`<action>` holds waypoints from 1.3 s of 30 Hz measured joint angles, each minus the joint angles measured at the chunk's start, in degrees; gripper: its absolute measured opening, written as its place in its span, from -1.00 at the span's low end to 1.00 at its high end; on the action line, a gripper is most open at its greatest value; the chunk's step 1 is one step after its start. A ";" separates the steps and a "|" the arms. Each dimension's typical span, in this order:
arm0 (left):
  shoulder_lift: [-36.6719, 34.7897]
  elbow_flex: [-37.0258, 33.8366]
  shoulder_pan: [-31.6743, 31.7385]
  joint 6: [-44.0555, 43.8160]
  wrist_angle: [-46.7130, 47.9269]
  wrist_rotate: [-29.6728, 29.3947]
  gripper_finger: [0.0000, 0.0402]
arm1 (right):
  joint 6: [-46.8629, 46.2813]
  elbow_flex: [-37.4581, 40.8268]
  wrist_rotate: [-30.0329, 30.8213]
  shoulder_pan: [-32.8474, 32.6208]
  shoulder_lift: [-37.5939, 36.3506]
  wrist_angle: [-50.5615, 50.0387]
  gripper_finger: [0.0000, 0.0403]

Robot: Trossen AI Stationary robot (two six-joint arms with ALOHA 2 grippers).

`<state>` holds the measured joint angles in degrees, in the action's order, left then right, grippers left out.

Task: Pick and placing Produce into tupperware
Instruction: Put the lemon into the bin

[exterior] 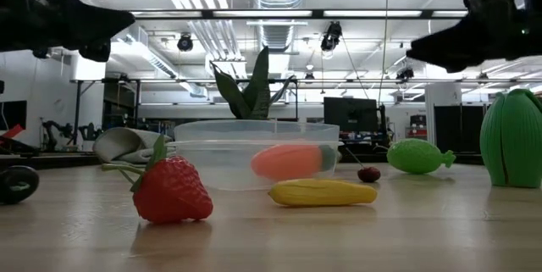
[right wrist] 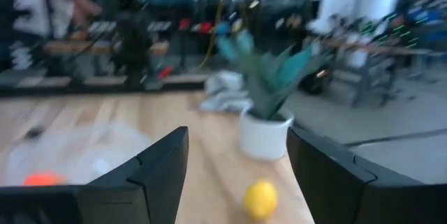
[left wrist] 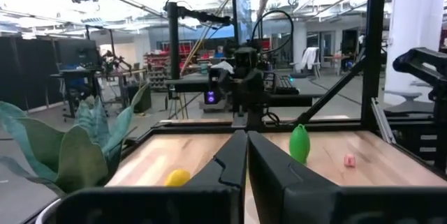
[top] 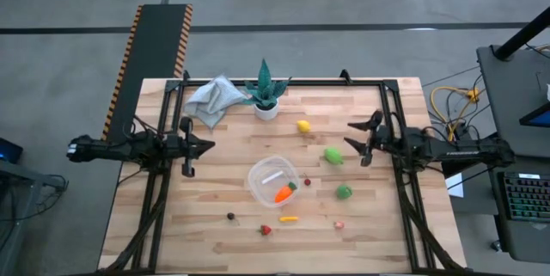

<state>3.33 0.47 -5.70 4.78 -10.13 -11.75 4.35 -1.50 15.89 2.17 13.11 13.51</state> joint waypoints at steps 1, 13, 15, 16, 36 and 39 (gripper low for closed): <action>0.14 0.00 0.00 0.00 -0.01 -0.55 -1.00 | 0.02 -0.02 1.06 0.00 0.50 1.46 0.17; 1.63 -0.07 0.01 -1.35 -0.13 -2.44 -1.00 | -5.25 -20.38 7.29 3.75 27.79 -10.69 0.30; 1.61 -0.09 0.01 -0.58 0.04 -2.62 -1.00 | -5.09 -26.09 7.27 5.27 34.95 -14.55 0.36; 1.50 -0.09 0.01 0.11 0.03 -2.70 -1.00 | -4.89 -28.87 7.27 6.22 38.59 -16.49 0.39; -0.48 0.20 0.01 7.85 0.05 -9.80 -1.00 | -11.90 -67.79 -10.33 21.16 80.13 -45.09 0.45; -0.50 0.17 0.01 7.78 0.04 -9.81 -1.00 | -12.25 -73.77 -10.33 20.44 83.92 -49.86 0.46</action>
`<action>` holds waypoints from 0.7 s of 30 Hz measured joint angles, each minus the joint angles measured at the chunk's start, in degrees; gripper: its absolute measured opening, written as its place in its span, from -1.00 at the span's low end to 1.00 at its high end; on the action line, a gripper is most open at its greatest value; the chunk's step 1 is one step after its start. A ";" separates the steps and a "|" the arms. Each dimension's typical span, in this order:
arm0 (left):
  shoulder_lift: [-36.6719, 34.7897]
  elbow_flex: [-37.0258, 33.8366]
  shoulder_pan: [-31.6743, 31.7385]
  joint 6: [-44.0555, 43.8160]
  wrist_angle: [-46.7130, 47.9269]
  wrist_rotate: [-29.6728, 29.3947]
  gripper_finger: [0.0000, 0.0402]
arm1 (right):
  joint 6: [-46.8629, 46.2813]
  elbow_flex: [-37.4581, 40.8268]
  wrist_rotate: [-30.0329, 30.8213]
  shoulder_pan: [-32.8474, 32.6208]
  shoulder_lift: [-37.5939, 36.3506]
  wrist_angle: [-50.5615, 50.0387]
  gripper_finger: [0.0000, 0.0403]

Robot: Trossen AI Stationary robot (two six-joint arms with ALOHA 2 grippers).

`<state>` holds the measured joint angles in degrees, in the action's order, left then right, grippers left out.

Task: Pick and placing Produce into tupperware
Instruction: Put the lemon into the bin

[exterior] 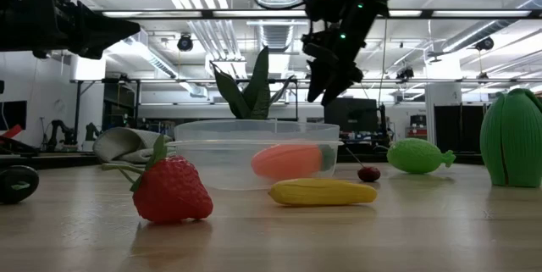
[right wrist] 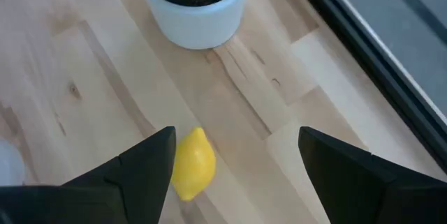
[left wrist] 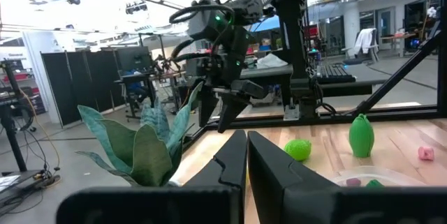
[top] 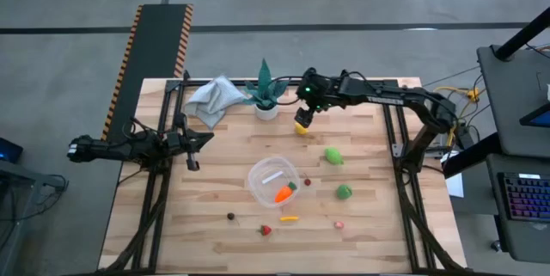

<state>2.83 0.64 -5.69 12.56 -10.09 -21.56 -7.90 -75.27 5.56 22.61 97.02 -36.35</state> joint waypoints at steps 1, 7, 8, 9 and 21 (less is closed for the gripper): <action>0.00 -0.02 0.00 0.00 -0.01 0.00 -1.00 | -0.27 -1.57 0.01 -0.31 1.14 -1.12 0.47; 0.00 -0.02 0.00 -0.08 -0.07 0.01 -1.00 | -1.99 -5.35 -0.07 -2.34 5.41 -4.65 0.46; 0.04 -0.02 0.00 -0.09 -0.21 0.01 -1.00 | -2.63 -5.33 -0.11 -2.55 5.85 -5.65 0.46; 0.06 -0.02 0.00 -0.09 -0.01 0.02 -1.00 | -2.91 -5.21 -0.12 -2.78 6.26 -6.33 0.45; 0.13 -0.04 0.00 -1.22 0.05 0.02 -1.00 | -5.75 -3.44 0.41 -3.24 9.74 -7.05 0.45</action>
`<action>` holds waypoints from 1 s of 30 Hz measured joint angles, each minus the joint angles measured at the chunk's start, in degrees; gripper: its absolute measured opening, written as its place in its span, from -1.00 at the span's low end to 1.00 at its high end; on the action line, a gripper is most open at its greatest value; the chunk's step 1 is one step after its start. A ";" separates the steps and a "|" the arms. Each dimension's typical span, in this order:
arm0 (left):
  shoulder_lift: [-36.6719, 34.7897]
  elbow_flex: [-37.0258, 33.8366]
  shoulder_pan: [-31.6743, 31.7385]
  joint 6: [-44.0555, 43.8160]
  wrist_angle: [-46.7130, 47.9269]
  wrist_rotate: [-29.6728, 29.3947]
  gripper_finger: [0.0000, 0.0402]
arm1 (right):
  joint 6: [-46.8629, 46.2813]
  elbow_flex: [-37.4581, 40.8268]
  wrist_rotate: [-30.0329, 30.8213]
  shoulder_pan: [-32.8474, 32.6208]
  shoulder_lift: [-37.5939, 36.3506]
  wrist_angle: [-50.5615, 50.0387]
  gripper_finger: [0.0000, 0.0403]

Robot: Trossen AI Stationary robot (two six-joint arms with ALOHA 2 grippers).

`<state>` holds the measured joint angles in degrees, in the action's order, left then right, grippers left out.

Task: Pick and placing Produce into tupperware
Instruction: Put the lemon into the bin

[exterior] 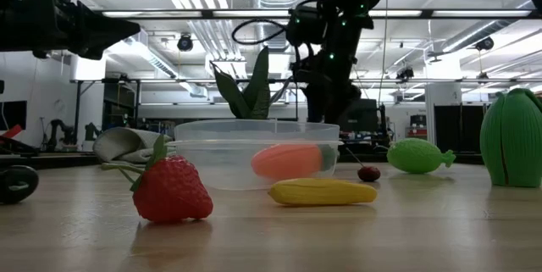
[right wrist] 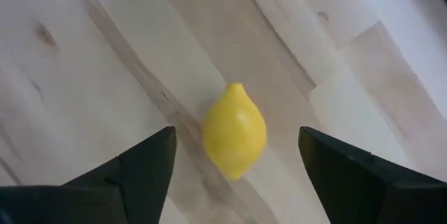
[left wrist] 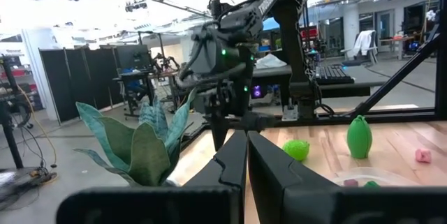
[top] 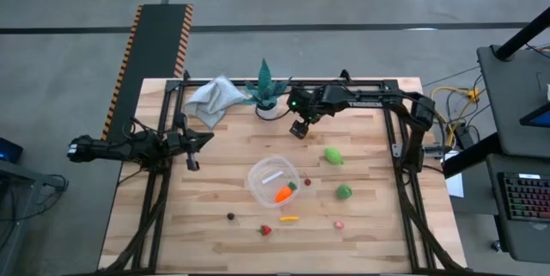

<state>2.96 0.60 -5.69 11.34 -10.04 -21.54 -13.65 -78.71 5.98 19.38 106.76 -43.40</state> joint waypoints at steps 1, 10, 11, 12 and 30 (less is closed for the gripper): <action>0.00 0.00 0.00 -0.12 0.03 0.02 -1.00 | 0.03 0.07 0.03 0.00 0.46 0.01 0.45; 0.00 0.00 0.00 -0.14 -0.01 0.00 -1.00 | 1.22 0.10 0.08 0.02 4.41 0.13 0.48; 0.00 -0.01 0.00 -0.14 0.02 0.00 -1.00 | 1.54 0.10 0.07 0.02 4.83 0.13 0.48; 0.00 -0.02 0.00 -0.14 0.02 0.02 -1.00 | 1.73 0.10 0.07 0.02 5.28 0.18 0.48; 0.04 -0.02 0.00 -0.11 0.15 0.00 -1.00 | 3.20 0.21 0.09 2.09 8.24 2.67 0.36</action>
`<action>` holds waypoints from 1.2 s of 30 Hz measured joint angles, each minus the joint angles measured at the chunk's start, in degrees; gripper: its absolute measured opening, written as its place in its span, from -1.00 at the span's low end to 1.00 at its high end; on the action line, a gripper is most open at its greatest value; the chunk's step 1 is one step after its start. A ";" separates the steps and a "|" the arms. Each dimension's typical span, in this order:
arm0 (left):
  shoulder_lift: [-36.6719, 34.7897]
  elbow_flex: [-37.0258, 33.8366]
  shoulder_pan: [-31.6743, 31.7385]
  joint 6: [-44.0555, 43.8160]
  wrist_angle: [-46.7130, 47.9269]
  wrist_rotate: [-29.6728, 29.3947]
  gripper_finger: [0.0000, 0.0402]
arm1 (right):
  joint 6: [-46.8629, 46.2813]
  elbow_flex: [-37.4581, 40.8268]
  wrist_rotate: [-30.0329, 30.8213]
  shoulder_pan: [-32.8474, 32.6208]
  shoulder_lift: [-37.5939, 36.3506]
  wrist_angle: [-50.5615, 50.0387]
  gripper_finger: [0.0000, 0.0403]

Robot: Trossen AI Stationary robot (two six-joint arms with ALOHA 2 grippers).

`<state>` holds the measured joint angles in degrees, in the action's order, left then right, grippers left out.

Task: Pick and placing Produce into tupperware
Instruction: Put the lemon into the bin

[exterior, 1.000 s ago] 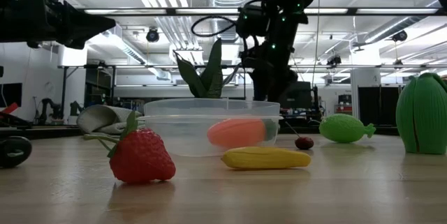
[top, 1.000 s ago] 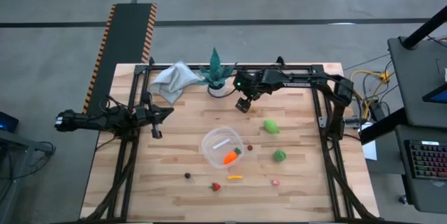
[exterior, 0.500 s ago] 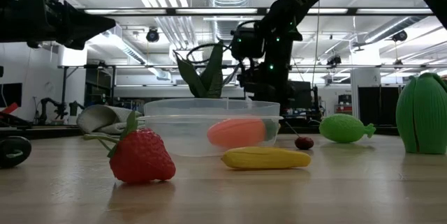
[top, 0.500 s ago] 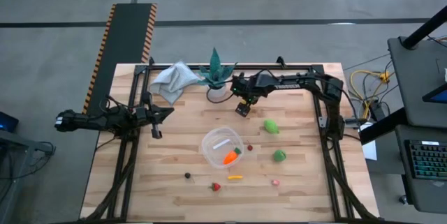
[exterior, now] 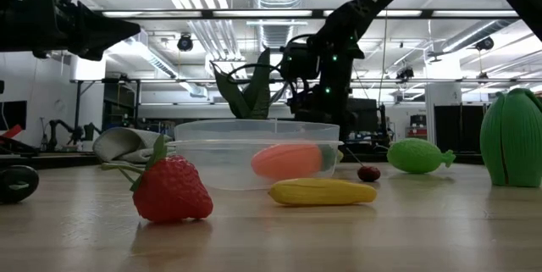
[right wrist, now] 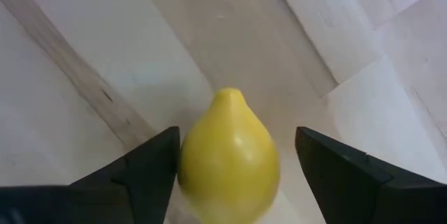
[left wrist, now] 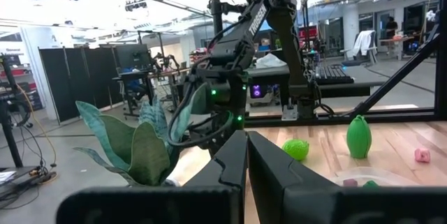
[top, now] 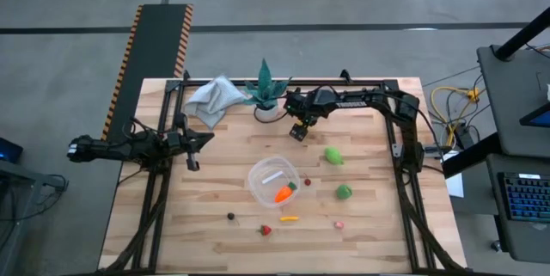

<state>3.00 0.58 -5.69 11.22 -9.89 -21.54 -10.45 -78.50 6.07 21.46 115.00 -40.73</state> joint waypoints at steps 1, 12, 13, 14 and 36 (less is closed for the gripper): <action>0.00 0.00 0.02 0.02 0.10 0.02 -1.00 | 0.41 0.00 0.02 0.03 0.07 0.09 0.35; -0.06 -0.02 0.01 0.08 0.15 0.00 -1.00 | 1.04 0.00 -0.07 0.19 0.20 0.32 0.17; -0.04 -0.02 0.00 0.09 0.07 0.00 -1.00 | 1.03 0.01 -0.07 0.19 0.20 0.32 0.14; -0.04 -0.02 0.00 0.09 0.10 0.00 -1.00 | 1.04 0.00 -0.07 0.19 0.20 0.32 0.10; 0.32 -0.02 0.02 0.09 0.08 0.02 -1.00 | 1.69 0.09 -0.22 -1.91 -5.05 -1.97 -0.05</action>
<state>3.32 0.56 -5.67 11.31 -9.81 -21.52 -8.76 -78.41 5.85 19.56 109.95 -42.69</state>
